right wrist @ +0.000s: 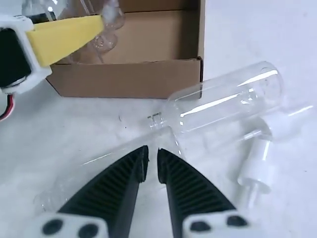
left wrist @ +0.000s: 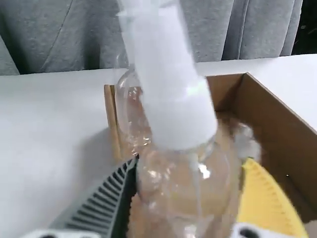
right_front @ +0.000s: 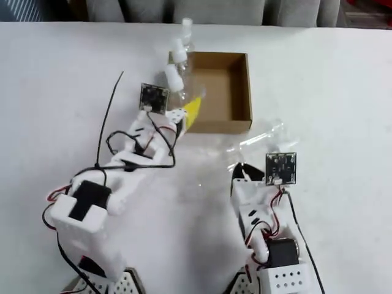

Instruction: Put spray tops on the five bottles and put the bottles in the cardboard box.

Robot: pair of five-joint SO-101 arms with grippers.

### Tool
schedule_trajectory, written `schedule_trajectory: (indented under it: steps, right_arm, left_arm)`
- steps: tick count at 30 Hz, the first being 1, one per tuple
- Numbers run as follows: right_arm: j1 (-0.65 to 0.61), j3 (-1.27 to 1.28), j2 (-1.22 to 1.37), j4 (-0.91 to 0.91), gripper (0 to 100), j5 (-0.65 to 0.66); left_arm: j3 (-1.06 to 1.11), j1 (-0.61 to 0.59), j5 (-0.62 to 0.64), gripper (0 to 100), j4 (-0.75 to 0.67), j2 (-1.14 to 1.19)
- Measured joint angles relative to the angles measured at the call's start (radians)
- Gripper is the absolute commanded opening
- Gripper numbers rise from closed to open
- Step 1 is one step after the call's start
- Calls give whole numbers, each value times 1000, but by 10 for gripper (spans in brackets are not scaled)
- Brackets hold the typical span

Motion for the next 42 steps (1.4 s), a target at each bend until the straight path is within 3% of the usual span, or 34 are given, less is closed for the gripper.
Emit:
schedule_trajectory:
  steps: [23, 42]
  right_arm:
    - [0, 0, 0, 0, 15, 0]
    - [0, 0, 0, 0, 15, 0]
  left_arm:
    - [55, 2, 0, 465, 0, -6]
    - [439, 2, 0, 461, 0, -430]
